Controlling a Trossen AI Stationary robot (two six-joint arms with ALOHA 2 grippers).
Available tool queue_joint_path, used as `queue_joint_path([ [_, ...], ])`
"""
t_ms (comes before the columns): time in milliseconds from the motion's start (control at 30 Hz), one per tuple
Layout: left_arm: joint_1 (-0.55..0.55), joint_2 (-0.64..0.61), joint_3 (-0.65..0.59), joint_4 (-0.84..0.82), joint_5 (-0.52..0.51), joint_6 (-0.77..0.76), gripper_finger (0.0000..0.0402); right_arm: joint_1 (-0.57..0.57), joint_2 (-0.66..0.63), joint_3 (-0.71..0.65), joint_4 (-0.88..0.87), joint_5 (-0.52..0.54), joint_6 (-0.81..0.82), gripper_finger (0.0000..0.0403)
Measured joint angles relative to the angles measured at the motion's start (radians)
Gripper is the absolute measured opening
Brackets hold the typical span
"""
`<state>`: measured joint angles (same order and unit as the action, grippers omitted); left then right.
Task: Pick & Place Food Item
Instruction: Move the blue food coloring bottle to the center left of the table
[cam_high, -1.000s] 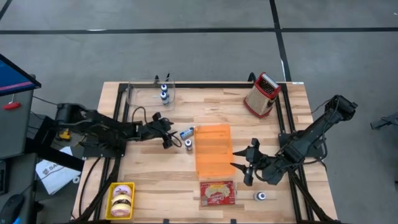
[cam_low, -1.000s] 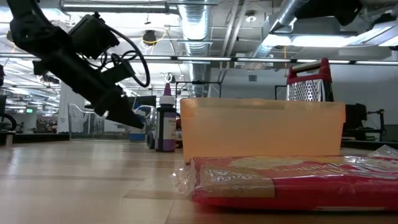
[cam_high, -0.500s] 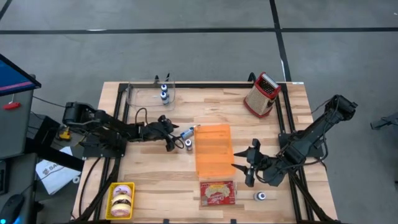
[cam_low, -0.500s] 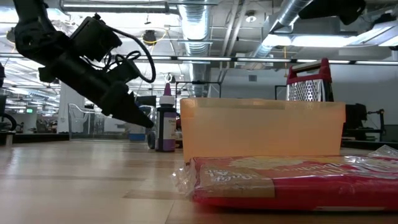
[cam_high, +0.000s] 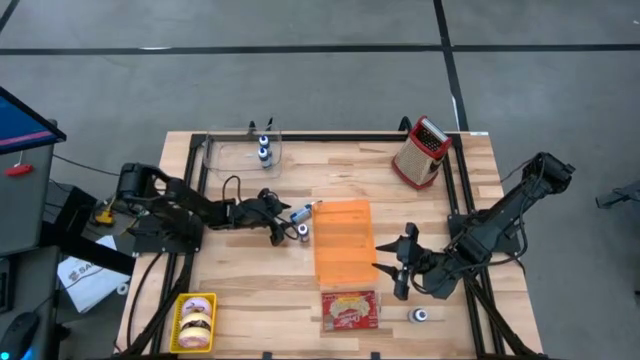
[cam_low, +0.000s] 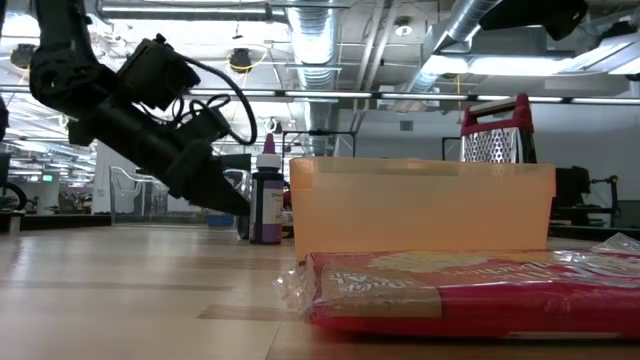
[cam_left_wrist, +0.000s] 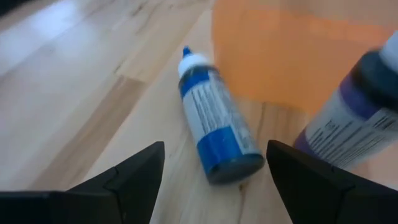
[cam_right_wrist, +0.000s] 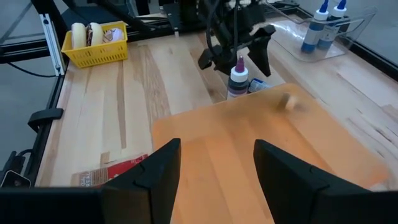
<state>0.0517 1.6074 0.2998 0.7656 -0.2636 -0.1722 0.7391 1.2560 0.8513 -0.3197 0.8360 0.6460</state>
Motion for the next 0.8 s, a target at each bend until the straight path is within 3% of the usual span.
queue_joint_path([
  [367, 0.003, 0.104, 0.073, -0.001, -0.032, -0.016, 0.0275, 0.0, 0.0, 0.0, 0.0, 0.0, -0.002, 0.0195],
  [467, 0.013, 0.105, 0.074, -0.04, -0.064, -0.045, 0.0239, 0.008, 0.0, 0.0, 0.0, 0.0, -0.002, 0.0195],
  [633, 0.034, 0.077, 0.074, -0.106, -0.07, -0.094, 0.013, 0.023, 0.0, 0.0, 0.0, 0.0, 0.0, 0.0195],
  [800, 0.037, 0.004, 0.074, -0.218, -0.07, -0.143, 0.0129, 0.038, 0.0, 0.0, 0.001, 0.002, 0.001, 0.0195],
])
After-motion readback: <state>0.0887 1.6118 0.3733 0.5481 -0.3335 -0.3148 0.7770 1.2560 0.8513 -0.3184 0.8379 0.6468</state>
